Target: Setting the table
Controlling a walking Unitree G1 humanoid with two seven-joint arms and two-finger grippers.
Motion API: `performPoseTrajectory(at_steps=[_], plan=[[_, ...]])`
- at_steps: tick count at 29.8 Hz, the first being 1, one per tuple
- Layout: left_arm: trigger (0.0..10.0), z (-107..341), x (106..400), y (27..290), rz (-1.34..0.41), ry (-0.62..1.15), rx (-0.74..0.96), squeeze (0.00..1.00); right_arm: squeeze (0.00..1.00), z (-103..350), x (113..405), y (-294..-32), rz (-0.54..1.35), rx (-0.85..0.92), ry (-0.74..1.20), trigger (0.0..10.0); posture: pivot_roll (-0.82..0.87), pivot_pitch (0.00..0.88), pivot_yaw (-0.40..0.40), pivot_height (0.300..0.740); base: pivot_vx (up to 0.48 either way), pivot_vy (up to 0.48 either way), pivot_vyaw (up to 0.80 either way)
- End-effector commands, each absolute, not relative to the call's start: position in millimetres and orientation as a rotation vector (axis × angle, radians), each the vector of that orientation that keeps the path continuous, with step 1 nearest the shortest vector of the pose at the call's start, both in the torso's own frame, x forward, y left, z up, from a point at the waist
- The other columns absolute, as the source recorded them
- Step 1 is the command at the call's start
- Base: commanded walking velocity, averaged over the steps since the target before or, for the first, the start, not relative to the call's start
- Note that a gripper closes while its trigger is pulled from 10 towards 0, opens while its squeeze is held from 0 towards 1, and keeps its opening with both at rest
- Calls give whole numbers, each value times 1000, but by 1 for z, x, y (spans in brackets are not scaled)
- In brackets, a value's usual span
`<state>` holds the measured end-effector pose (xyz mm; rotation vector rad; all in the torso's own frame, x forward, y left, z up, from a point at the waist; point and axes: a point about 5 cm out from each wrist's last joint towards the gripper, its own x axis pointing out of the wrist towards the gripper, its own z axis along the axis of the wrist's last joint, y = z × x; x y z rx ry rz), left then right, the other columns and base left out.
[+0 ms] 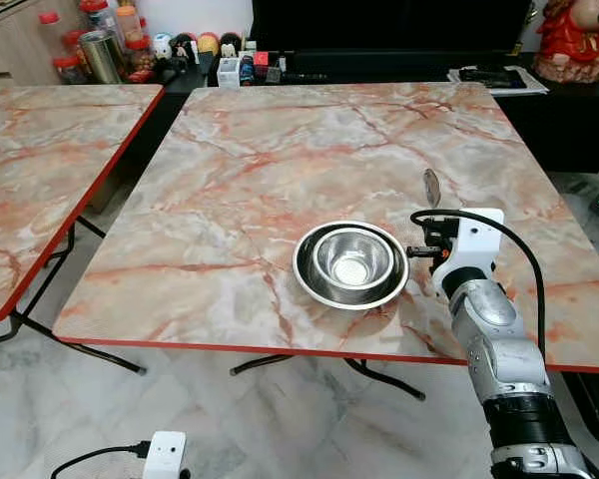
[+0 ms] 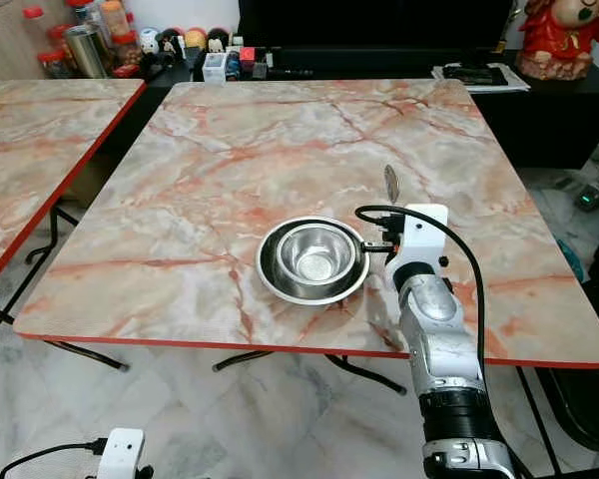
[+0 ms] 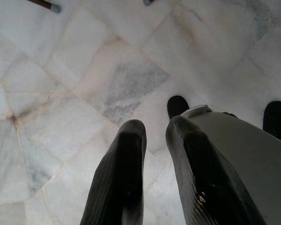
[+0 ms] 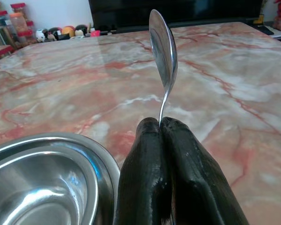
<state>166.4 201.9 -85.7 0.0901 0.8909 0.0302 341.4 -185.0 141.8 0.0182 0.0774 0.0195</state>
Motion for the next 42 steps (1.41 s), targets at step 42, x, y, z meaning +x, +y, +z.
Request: performPoseTrajectory(at_steps=[42], plan=[[10000,-90,158,202,4,938,72,0,0,114,356,-183,-2,24,279,10000,-73,96,54,728,0,0,-19]])
